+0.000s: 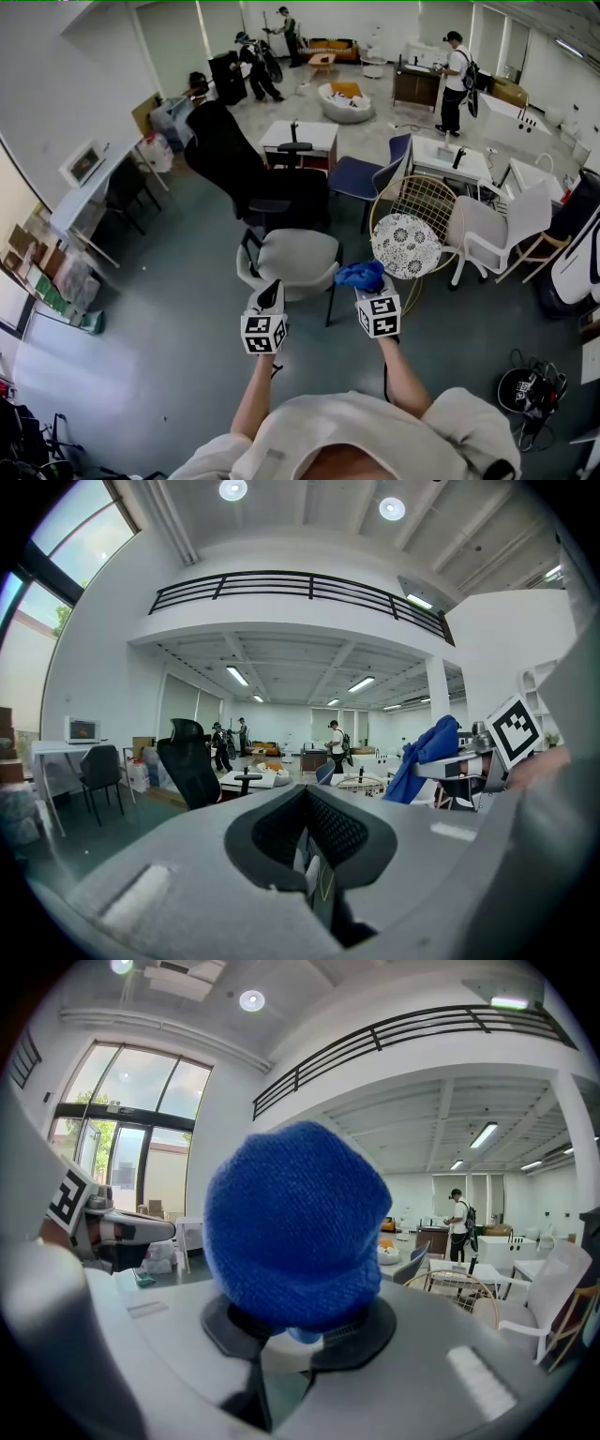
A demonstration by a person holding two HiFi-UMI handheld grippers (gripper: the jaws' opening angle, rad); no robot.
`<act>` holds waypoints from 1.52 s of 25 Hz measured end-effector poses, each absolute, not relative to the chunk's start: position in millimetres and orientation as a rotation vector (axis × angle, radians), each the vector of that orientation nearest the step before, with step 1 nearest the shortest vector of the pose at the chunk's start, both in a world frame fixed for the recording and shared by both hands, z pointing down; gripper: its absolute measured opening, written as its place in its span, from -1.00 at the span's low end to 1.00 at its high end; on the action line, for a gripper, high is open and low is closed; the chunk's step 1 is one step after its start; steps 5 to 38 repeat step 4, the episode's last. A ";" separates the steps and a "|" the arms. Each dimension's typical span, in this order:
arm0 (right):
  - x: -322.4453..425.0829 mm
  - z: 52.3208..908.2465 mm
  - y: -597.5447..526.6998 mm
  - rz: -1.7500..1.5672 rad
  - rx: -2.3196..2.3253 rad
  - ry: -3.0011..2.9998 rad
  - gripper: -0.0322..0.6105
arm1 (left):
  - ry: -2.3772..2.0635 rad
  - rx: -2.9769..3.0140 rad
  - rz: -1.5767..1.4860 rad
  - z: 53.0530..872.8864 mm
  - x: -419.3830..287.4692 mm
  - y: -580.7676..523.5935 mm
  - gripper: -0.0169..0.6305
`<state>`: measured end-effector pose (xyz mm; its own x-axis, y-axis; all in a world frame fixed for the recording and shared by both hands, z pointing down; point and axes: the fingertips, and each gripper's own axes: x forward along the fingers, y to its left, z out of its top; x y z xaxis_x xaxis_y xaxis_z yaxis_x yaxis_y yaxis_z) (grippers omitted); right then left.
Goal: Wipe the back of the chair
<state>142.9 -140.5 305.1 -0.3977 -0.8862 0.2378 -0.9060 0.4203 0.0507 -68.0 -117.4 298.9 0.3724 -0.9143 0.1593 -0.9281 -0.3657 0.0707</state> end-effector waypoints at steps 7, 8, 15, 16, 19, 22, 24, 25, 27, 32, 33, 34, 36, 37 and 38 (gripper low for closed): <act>139.3 303.0 -140.9 0.125 1.574 -2.450 -0.64 | -1.676 2.481 0.142 297.9 -68.8 -118.5 -0.94; 139.3 303.0 -140.9 0.125 1.574 -2.450 -0.64 | -1.676 2.481 0.142 297.9 -68.8 -118.5 -0.94; 139.3 303.0 -140.9 0.125 1.574 -2.450 -0.64 | -1.676 2.481 0.142 297.9 -68.8 -118.5 -0.94; 139.3 303.0 -140.9 0.125 1.574 -2.450 -0.64 | -1.676 2.481 0.142 297.9 -68.8 -118.5 -0.94; 139.3 303.0 -140.9 0.125 1.574 -2.450 -0.64 | -1.676 2.481 0.142 297.9 -68.8 -118.5 -0.94; 139.3 303.0 -140.9 0.125 1.574 -2.450 -0.64 | -1.676 2.481 0.142 297.9 -68.8 -118.5 -0.94; 139.3 303.0 -140.9 0.125 1.574 -2.450 -0.64 | -1.676 2.481 0.142 297.9 -68.8 -118.5 -0.94; 139.3 303.0 -140.9 0.125 1.574 -2.450 -0.64 | -1.676 2.481 0.142 297.9 -68.8 -118.5 -0.94; 139.3 303.0 -140.9 0.125 1.574 -2.450 -0.64 | -1.676 2.481 0.142 297.9 -68.8 -118.5 -0.94; 139.3 303.0 -140.9 0.125 1.574 -2.450 -0.64 | -1.676 2.481 0.142 297.9 -68.8 -118.5 -0.94; 139.3 303.0 -140.9 0.125 1.574 -2.450 -0.64 | -1.676 2.481 0.142 297.9 -68.8 -118.5 -0.94; 139.3 303.0 -140.9 0.125 1.574 -2.450 -0.64 | -1.676 2.481 0.142 297.9 -68.8 -118.5 -0.94; 139.3 303.0 -140.9 0.125 1.574 -2.450 -0.64 | -1.676 2.481 0.142 297.9 -68.8 -118.5 -0.94; 139.3 303.0 -140.9 0.125 1.574 -2.450 -0.64 | -1.676 2.481 0.142 297.9 -68.8 -118.5 -0.94; 139.3 303.0 -140.9 0.125 1.574 -2.450 -0.64 | -1.676 2.481 0.142 297.9 -68.8 -118.5 -0.94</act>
